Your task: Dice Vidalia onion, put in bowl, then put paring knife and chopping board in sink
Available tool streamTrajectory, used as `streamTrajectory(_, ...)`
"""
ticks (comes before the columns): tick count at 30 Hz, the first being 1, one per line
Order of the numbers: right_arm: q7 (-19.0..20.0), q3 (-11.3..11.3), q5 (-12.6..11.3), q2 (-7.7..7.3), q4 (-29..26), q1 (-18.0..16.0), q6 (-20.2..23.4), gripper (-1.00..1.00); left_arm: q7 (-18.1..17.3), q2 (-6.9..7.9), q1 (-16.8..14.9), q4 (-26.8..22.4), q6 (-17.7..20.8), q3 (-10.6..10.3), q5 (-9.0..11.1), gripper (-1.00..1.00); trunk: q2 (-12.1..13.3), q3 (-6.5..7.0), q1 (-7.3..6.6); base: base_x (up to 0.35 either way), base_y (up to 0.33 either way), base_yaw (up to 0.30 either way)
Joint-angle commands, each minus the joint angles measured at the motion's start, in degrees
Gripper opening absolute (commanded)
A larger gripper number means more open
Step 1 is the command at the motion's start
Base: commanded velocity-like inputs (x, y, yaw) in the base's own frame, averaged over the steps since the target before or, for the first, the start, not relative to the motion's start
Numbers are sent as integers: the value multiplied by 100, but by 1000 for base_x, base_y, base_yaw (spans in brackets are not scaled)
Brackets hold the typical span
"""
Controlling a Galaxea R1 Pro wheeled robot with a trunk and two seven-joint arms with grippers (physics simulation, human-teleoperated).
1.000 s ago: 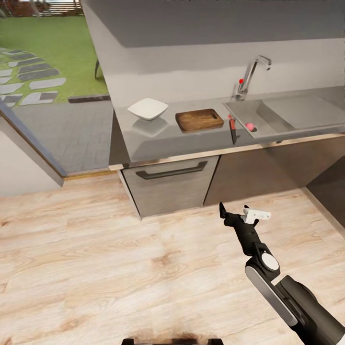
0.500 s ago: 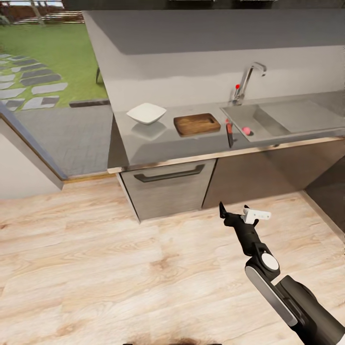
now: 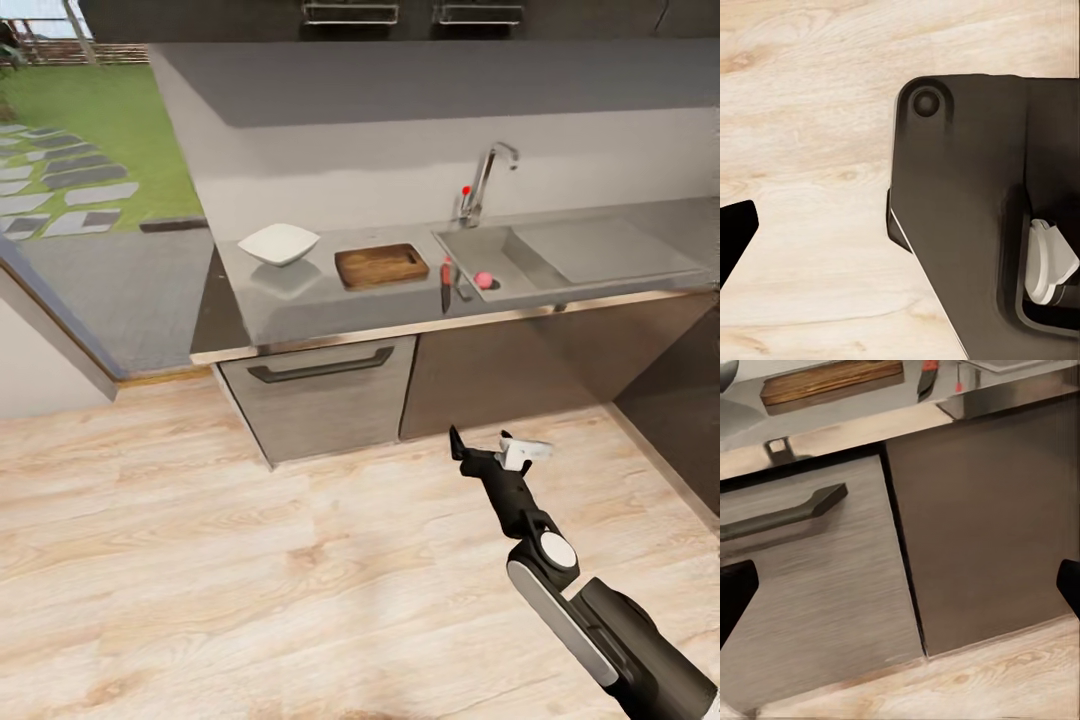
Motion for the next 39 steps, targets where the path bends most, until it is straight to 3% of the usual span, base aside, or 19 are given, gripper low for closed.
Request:
streamTrajectory(1, -30, 30, -58, -7, -4, -8, -37, 100, 39, 3, 3, -10, -4, -24, 11, 100, -10, 1, 3, -101, -309, 0)
streamTrajectory(39, -21, 66, -56, -7, -4, 1, -37, 100, 39, 3, 3, -19, -4, -24, 9, 100, -10, 348, 3, -13, -317, 0)
